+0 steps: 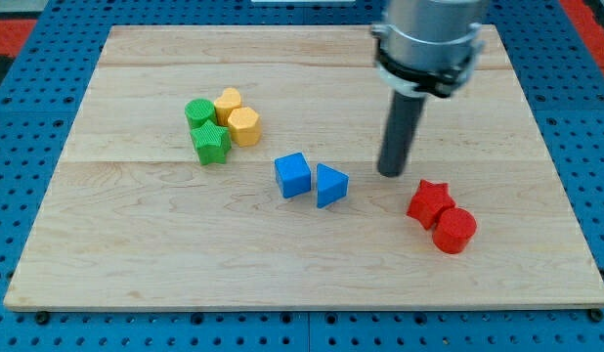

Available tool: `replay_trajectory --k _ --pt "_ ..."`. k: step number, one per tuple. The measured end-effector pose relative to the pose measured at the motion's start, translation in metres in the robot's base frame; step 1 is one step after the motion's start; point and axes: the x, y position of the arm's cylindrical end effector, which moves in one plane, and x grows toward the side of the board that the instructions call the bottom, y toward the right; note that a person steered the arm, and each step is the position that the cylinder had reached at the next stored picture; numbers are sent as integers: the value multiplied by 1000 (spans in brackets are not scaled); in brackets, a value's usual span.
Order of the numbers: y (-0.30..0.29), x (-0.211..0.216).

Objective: Move the blue blocks towards the red blocks

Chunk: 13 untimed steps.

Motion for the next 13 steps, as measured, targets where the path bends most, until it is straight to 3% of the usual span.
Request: replay_trajectory --k 1,3,4,5,7,10,12,13 --pt "-48 -28" --pt "-189 4" --pt "-155 33" --pt "-108 31" --pt "-78 0" --pt "-64 52" --pt "-8 52" --pt "-52 46"
